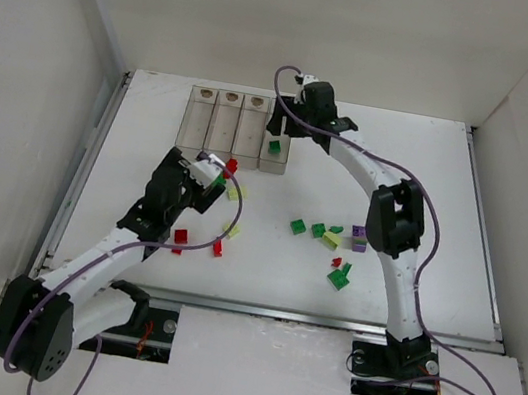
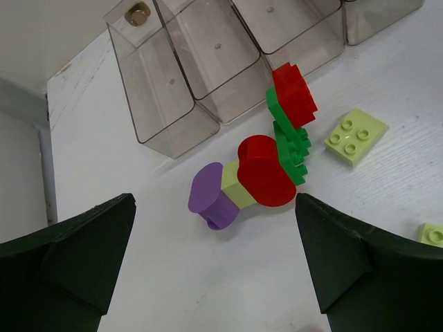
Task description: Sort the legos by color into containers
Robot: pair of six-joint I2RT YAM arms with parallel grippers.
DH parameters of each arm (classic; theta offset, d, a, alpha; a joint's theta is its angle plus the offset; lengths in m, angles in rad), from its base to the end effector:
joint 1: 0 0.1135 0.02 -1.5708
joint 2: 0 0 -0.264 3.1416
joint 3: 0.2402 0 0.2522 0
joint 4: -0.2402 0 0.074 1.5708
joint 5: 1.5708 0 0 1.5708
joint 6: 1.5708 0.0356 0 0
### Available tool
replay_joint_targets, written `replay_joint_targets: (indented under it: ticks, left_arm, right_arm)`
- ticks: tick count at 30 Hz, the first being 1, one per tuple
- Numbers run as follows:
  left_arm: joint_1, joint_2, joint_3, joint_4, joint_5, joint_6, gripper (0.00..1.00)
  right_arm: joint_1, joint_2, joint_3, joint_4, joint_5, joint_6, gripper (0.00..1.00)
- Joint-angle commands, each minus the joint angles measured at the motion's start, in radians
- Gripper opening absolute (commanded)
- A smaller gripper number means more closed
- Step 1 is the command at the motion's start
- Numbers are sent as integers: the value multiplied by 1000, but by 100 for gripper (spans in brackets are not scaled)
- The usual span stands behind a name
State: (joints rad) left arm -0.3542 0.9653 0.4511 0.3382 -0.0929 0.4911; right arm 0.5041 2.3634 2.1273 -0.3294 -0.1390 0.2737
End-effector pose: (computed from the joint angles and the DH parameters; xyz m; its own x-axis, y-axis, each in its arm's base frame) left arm 0.2078 -0.0733 0.2432 -0.0223 0.5089 -0.8605 0.3064 0.8228 0.4786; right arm 0.4814 0.2712 0.2413 -0.6087 -0.0301 -0.7928 -0.4323 0.8504 0.2997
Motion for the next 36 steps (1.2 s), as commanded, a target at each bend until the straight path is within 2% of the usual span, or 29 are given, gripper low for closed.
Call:
replay_joint_targets:
  ticks: [1,4,7,9,11,13,15,16,18,21,22,25,27,36]
  left_arm:
    - [-8,32,23,51,50,24,100]
    - [-8,64,84,23,119,70,100]
    - [-19,125,185,-51,223,107,100]
    - [-64,197,260,-109,278,116,100]
    - [-101,260,397,-216,364,128,100]
    - [-172,369,524,-283,439,129,100]
    - [-230,480,586,-347,450,147,100]
    - [-294,518,613,-364,450,147,100]
    - [-342,629,693,-419,450,147,100]
    - [-374,739,787,-474,495,92,93]
    - [-374,818,817,-501,513,78,92]
    - [-374,971,943,-596,564,58,83]
    - [-364,1016,997,-610,576,58,81]
    - [-378,1035,979,-642,633,109,79]
  right_arm:
    - [-3,-55,34,40,-57,-31,82]
    - [-3,-99,34,39,-48,-42,100]
    - [-15,-174,-3,39,-48,-42,100]
    - [-35,-269,-76,39,-48,-16,100]
    - [-64,-347,-165,52,-15,8,100]
    - [-90,-466,-324,61,5,54,100]
    - [-122,-532,-467,61,32,76,100]
    - [-131,-590,-509,49,42,97,100]
    - [-140,-641,-585,39,56,107,100]
    - [-141,-714,-704,52,67,107,100]
    - [-141,-728,-733,52,67,107,100]
    - [-150,-779,-760,43,95,107,100]
    - [-173,-811,-785,43,95,107,100]
    - [-236,-845,-787,23,73,88,100]
